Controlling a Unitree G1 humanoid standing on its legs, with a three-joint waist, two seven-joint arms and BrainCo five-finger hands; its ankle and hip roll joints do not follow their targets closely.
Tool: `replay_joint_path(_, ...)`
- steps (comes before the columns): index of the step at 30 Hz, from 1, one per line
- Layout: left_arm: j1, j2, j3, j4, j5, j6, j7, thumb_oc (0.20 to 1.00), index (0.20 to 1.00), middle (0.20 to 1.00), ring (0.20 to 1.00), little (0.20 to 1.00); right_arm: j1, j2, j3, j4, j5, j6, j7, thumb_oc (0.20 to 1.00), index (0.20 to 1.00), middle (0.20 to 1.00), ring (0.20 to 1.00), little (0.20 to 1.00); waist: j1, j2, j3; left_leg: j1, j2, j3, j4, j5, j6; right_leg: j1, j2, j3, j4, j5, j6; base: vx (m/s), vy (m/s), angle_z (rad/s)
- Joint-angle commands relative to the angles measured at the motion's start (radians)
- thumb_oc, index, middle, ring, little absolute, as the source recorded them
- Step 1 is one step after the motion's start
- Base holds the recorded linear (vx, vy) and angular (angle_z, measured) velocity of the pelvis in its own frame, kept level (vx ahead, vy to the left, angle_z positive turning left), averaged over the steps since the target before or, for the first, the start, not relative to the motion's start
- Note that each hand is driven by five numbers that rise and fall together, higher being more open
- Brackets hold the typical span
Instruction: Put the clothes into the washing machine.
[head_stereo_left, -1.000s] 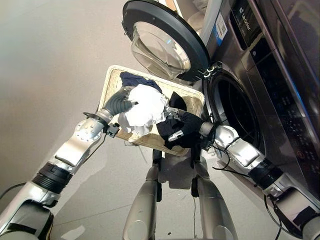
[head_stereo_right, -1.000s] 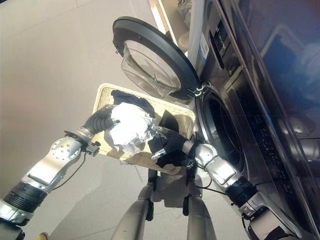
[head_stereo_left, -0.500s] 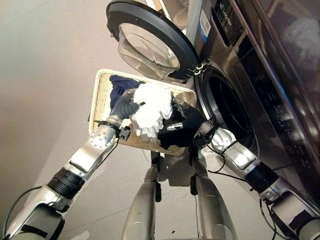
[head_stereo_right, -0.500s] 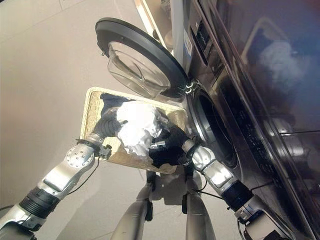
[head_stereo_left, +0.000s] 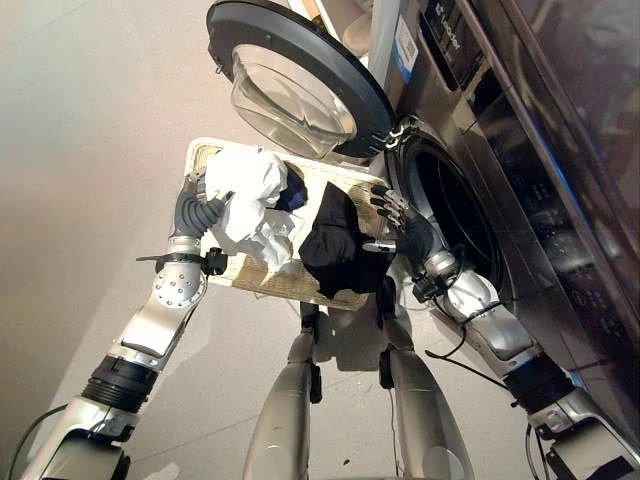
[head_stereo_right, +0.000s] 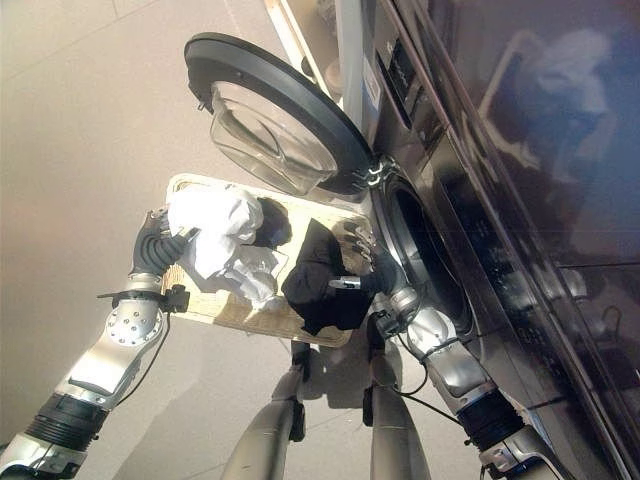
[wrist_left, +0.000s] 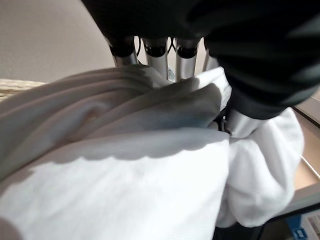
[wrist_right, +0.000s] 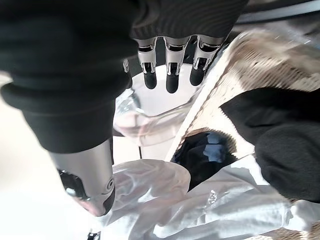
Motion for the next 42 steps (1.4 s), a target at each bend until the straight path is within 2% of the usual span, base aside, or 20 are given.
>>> replay_joint_path(1, -0.028, 0.01, 0.048, -0.051, 0.006, -0.046, -0.093, 0.2, 0.2, 0.2, 0.2, 0.2, -0.03, 0.025, -0.022, -0.142, -0.026, -0.077, 0.004, 1.0, 1.0, 1.0, 1.0, 1.0, -0.025, -0.027, -0.021, -0.05, -0.079, 0.007, 0.061, -0.001, 0.045, 0.022, 0.023, 0.005, 0.047, -0.034, 0.041, 0.01, 0.019, -0.05)
replay_joint_path(2, -0.037, 0.011, 0.029, -0.059, -0.012, -0.017, -0.16, 0.2, 0.2, 0.2, 0.2, 0.2, -0.043, 0.024, -0.021, -0.146, -0.028, -0.083, 0.014, 1.0, 1.0, 1.0, 1.0, 1.0, -0.025, -0.025, -0.021, -0.05, -0.079, 0.009, 0.06, -0.001, 0.045, 0.023, 0.021, 0.004, 0.045, -0.032, 0.043, 0.01, 0.018, -0.04)
replay_joint_path(5, -0.048, 0.02, -0.006, -0.076, -0.041, 0.021, -0.235, 0.2, 0.2, 0.2, 0.2, 0.2, -0.063, 0.02, -0.013, -0.161, -0.035, -0.083, 0.027, 1.0, 1.0, 1.0, 1.0, 1.0, -0.025, -0.021, -0.021, -0.054, -0.08, 0.011, 0.062, 0.001, 0.045, 0.021, 0.018, 0.003, 0.043, -0.029, 0.045, 0.0, 0.0, 0.0)
replay_joint_path(15, -0.089, 0.075, -0.1, -0.091, -0.166, 0.079, -0.42, 0.2, 0.2, 0.2, 0.2, 0.2, -0.137, -0.033, 0.049, -0.146, -0.094, -0.087, 0.04, 1.0, 1.0, 1.0, 1.0, 1.0, -0.02, -0.01, -0.021, -0.06, -0.086, 0.016, 0.07, 0.001, 0.045, 0.024, 0.007, -0.004, 0.034, -0.02, 0.051, 0.0, 0.0, 0.0)
replay_joint_path(18, -0.103, 0.084, -0.12, -0.095, -0.185, 0.079, -0.439, 0.2, 0.2, 0.2, 0.2, 0.2, -0.161, -0.046, 0.073, -0.124, -0.096, -0.067, 0.066, 1.0, 1.0, 1.0, 1.0, 1.0, -0.017, -0.008, -0.021, -0.063, -0.087, 0.016, 0.073, 0.001, 0.045, 0.022, 0.005, -0.006, 0.034, -0.018, 0.052, 0.0, 0.0, 0.0)
replay_joint_path(21, -0.123, 0.088, -0.144, -0.096, -0.194, 0.075, -0.446, 0.2, 0.2, 0.2, 0.2, 0.2, -0.181, -0.055, 0.115, -0.094, -0.044, -0.016, 0.121, 1.0, 1.0, 1.0, 1.0, 1.0, -0.012, -0.011, -0.021, -0.065, -0.087, 0.018, 0.075, 0.003, 0.044, 0.024, 0.002, -0.012, 0.033, -0.018, 0.052, 0.0, -0.01, 0.0)
replay_joint_path(27, -0.137, 0.106, -0.161, -0.11, -0.21, 0.046, -0.45, 0.2, 0.2, 0.2, 0.2, 0.2, -0.193, -0.092, 0.192, -0.065, -0.038, 0.059, 0.188, 1.0, 1.0, 1.0, 1.0, 1.0, -0.004, -0.014, -0.021, -0.069, -0.089, 0.014, 0.076, 0.006, 0.044, 0.023, 0.002, -0.017, 0.031, -0.015, 0.049, 0.0, -0.009, 0.01)
replay_joint_path(31, -0.139, 0.107, -0.178, -0.129, -0.222, 0.021, -0.459, 0.2, 0.2, 0.2, 0.2, 0.2, -0.185, -0.099, 0.228, -0.034, 0.002, 0.063, 0.229, 1.0, 1.0, 1.0, 1.0, 1.0, 0.0, -0.015, -0.021, -0.076, -0.088, 0.013, 0.08, 0.008, 0.043, 0.018, -0.001, -0.021, 0.034, -0.015, 0.048, 0.0, 0.0, 0.0)
replay_joint_path(37, -0.157, 0.1, -0.203, -0.142, -0.25, 0.008, -0.466, 0.2, 0.2, 0.2, 0.2, 0.2, -0.191, -0.082, 0.247, -0.015, 0.009, 0.074, 0.228, 1.0, 1.0, 1.0, 1.0, 1.0, 0.0, -0.016, -0.021, -0.083, -0.092, 0.01, 0.085, 0.008, 0.045, 0.011, 0.001, -0.019, 0.036, -0.014, 0.046, 0.0, 0.0, 0.0)
replay_joint_path(42, -0.164, 0.077, -0.226, -0.166, -0.366, -0.006, -0.555, 0.2, 0.2, 0.2, 0.2, 0.2, -0.195, -0.076, 0.26, 0.009, 0.016, 0.073, 0.207, 1.0, 1.0, 1.0, 1.0, 1.0, -0.003, -0.016, -0.021, -0.093, -0.093, 0.013, 0.092, 0.008, 0.046, 0.003, 0.002, -0.017, 0.041, -0.014, 0.043, 0.0, 0.0, 0.0)
